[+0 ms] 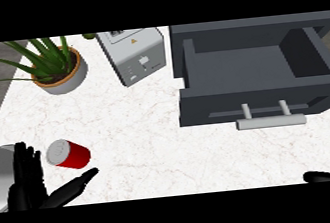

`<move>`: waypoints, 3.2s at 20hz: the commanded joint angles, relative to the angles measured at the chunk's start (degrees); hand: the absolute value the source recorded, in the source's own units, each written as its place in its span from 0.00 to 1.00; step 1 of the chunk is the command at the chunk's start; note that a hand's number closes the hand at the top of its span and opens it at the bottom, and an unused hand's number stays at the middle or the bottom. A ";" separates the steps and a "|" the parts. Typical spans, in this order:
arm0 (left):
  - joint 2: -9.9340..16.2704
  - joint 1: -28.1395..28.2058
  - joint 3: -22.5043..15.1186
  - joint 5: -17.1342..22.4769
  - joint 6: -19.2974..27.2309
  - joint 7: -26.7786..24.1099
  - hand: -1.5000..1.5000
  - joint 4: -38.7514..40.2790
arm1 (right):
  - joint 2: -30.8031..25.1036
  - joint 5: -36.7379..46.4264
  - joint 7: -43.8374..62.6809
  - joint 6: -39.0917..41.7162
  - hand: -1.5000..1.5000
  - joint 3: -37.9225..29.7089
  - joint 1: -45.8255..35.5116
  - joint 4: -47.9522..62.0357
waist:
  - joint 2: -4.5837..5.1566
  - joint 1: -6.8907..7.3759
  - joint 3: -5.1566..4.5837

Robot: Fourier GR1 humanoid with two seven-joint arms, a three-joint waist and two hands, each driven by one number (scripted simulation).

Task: Pick up the can, place it into the drawer and close the drawer

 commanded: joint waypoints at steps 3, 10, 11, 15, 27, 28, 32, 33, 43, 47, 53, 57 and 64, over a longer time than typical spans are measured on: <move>-0.02 -0.88 2.05 1.74 0.54 -3.46 0.00 5.51 | -0.27 -1.72 3.65 1.87 0.00 -1.00 1.35 -4.44 | -0.01 0.01 0.02; 0.00 -1.70 2.84 5.78 -0.40 -11.43 0.00 15.07 | 1.07 -1.44 -0.24 2.88 0.00 -2.56 0.96 -0.24 | 0.00 0.06 0.02; 0.31 -6.63 3.50 4.52 0.44 -6.93 0.00 15.71 | 0.97 -2.35 1.04 3.38 0.00 -3.37 2.59 -3.52 | 0.00 -0.09 0.03; 3.76 -10.19 10.17 10.08 -5.38 -14.67 0.00 27.53 | -2.02 -5.85 1.28 4.85 0.00 -7.62 -0.53 -0.52 | 0.04 -0.12 0.00; 5.10 -19.09 15.20 13.00 -8.85 -28.45 0.00 49.79 | -0.08 -3.64 5.25 4.65 0.00 -6.37 0.41 -5.37 | 0.04 -0.26 -0.01; 5.44 -20.11 14.70 12.41 -7.64 -28.81 0.00 49.87 | 0.01 -1.30 3.18 4.20 0.00 -6.01 -2.03 -0.57 | 0.05 -0.09 0.00; 7.64 -23.60 14.72 12.60 -11.98 -30.60 0.00 56.82 | 2.43 1.46 3.79 3.35 0.00 -2.81 -0.63 -3.28 | 0.09 -0.23 -0.02; 9.05 -21.74 14.28 13.27 -12.20 -26.92 0.00 51.06 | 0.65 0.84 6.08 2.55 0.00 -3.96 -3.78 -3.43 | 0.04 -0.01 0.01; 9.41 -29.37 13.53 13.68 -20.29 -32.88 1.00 64.27 | 1.87 -0.30 1.77 5.73 0.00 -5.69 0.59 -3.54 | 0.10 -0.37 -0.01; 8.82 -29.45 11.75 14.09 -19.69 -29.40 1.00 58.32 | 2.93 4.78 3.89 2.20 0.00 -2.08 -3.95 -2.14 | 0.05 0.02 0.01; 7.68 -36.69 10.45 13.18 -18.12 -28.79 1.00 60.23 | -0.54 -1.27 8.56 2.77 0.00 -7.57 -5.51 -5.21 | 0.07 -0.25 -0.01; 4.50 -43.21 6.02 9.74 -20.16 -27.84 1.00 64.92 | 1.66 2.20 3.41 4.32 0.00 -4.41 -3.03 -2.56 | 0.31 -0.92 -0.03; 2.70 -50.89 5.78 9.91 -21.50 -26.99 1.00 66.68 | -2.47 -1.47 8.59 2.95 0.00 -9.49 -8.08 -2.73 | 0.07 -0.45 0.01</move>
